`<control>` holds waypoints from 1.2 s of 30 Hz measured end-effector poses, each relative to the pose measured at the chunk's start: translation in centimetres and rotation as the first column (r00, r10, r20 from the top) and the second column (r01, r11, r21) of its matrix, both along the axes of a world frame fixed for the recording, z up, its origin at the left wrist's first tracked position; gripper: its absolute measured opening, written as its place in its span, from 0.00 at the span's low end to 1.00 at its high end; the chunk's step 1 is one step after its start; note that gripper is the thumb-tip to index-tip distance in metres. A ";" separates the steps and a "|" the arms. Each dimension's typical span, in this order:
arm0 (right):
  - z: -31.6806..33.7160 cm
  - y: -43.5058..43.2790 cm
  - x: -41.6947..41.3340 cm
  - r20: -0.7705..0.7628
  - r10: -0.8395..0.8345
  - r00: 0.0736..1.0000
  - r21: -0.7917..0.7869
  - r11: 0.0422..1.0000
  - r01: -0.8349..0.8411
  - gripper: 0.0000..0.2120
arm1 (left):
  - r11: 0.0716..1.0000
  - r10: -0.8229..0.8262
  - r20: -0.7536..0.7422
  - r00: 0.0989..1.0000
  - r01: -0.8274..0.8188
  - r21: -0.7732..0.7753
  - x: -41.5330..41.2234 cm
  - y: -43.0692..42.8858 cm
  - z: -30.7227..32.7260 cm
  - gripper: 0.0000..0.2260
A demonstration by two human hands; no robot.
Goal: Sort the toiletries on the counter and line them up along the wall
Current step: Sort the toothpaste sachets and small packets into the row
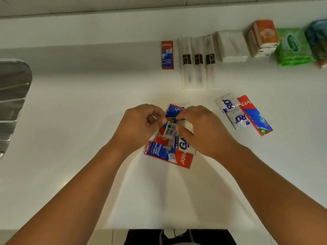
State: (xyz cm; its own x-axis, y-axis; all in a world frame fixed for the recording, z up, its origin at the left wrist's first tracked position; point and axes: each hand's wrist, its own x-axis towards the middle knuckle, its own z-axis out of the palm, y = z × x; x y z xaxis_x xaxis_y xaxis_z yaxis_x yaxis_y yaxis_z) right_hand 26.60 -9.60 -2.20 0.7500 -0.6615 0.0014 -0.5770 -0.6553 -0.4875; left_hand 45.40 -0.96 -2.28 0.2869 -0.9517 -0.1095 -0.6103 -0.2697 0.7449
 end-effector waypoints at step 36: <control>2.8 -0.5 1.9 0.229 -0.321 0.919 0.213 0.938 0.275 0.13 | 0.961 -0.109 0.421 0.900 0.204 -0.186 1.9 -0.1 0.1 0.08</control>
